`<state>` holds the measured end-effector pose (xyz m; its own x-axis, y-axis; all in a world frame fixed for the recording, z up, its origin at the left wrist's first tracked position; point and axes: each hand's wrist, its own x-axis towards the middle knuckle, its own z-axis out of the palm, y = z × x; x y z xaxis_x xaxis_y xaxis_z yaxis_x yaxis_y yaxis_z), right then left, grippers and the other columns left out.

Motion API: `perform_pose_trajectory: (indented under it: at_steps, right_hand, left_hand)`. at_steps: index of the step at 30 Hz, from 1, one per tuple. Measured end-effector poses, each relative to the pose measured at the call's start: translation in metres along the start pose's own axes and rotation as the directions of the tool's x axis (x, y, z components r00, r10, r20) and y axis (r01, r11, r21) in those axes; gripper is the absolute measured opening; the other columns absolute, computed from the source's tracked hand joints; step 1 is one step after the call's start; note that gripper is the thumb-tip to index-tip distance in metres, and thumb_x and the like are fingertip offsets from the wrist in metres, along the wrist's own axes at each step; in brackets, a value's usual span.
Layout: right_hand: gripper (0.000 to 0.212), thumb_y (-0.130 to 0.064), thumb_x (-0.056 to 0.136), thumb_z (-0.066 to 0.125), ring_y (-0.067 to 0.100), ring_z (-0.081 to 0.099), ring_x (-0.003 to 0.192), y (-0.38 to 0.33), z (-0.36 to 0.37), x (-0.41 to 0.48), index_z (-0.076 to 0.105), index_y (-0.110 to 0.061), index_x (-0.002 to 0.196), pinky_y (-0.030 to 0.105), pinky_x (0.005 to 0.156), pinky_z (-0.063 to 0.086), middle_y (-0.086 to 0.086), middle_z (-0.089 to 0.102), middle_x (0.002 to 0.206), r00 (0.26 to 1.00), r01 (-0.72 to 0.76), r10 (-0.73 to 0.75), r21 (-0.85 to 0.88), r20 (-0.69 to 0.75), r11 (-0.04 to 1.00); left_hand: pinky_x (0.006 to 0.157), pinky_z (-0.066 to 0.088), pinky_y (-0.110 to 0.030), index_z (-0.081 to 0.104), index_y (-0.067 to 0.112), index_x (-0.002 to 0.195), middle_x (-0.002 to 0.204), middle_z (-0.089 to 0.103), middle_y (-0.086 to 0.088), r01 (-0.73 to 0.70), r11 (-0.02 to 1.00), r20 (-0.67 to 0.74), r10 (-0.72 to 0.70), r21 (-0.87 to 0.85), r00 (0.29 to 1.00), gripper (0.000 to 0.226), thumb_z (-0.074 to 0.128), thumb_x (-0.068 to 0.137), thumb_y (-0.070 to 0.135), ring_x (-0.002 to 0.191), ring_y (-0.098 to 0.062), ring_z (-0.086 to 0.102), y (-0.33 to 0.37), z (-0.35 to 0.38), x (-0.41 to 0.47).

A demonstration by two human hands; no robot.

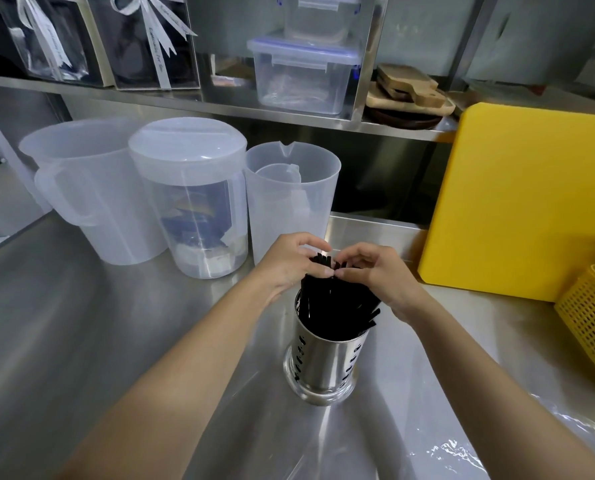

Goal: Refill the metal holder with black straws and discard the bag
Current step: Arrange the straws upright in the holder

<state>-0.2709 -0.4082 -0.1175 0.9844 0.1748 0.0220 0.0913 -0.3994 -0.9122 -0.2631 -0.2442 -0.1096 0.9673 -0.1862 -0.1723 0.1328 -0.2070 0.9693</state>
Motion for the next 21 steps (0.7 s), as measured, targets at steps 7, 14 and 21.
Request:
perform_pose_trajectory:
  at_steps: [7, 14, 21]
  right_hand:
    - [0.022, -0.018, 0.077, 0.072, 0.021, 0.063, 0.089, -0.006, 0.006, -0.001, 0.07, -0.019, 0.098, 0.023, 0.079, 0.051, 0.012, 0.07, 0.096, 0.999, 0.023, -0.023, 0.008, 0.049, 1.0]
    - [0.012, -0.009, 0.08, 0.066, 0.012, 0.065, 0.072, -0.005, 0.005, 0.001, 0.07, -0.006, 0.091, 0.016, 0.065, 0.053, 0.008, 0.069, 0.083, 0.999, -0.025, 0.022, 0.065, 0.046, 0.998]
    - [0.012, -0.006, 0.08, 0.066, 0.006, 0.064, 0.069, -0.006, 0.005, 0.0, 0.066, -0.007, 0.092, 0.012, 0.063, 0.05, 0.003, 0.066, 0.081, 0.997, -0.004, 0.002, 0.03, 0.075, 1.0]
  left_hand:
    - [0.072, 0.045, -0.018, 0.06, 0.013, 0.108, 0.107, 0.064, -0.01, 0.004, 1.0, 0.026, -0.005, 0.018, 1.0, 0.047, 0.068, 0.067, -0.009, 0.09, -0.014, 0.059, -0.001, 0.002, -0.001]
    - [0.071, 0.053, -0.021, 0.064, 0.017, 0.094, 0.1, 0.067, -0.011, 0.06, 0.989, 0.127, -0.043, -0.132, 0.991, 0.042, 0.063, 0.069, -0.017, 0.084, -0.019, 0.065, -0.006, -0.003, -0.004]
    - [0.068, 0.051, -0.02, 0.061, 0.01, 0.11, 0.098, 0.065, -0.014, 0.119, 0.924, 0.179, -0.056, -0.363, 0.982, 0.039, 0.06, 0.076, -0.01, 0.08, -0.02, 0.063, -0.015, -0.013, -0.009]
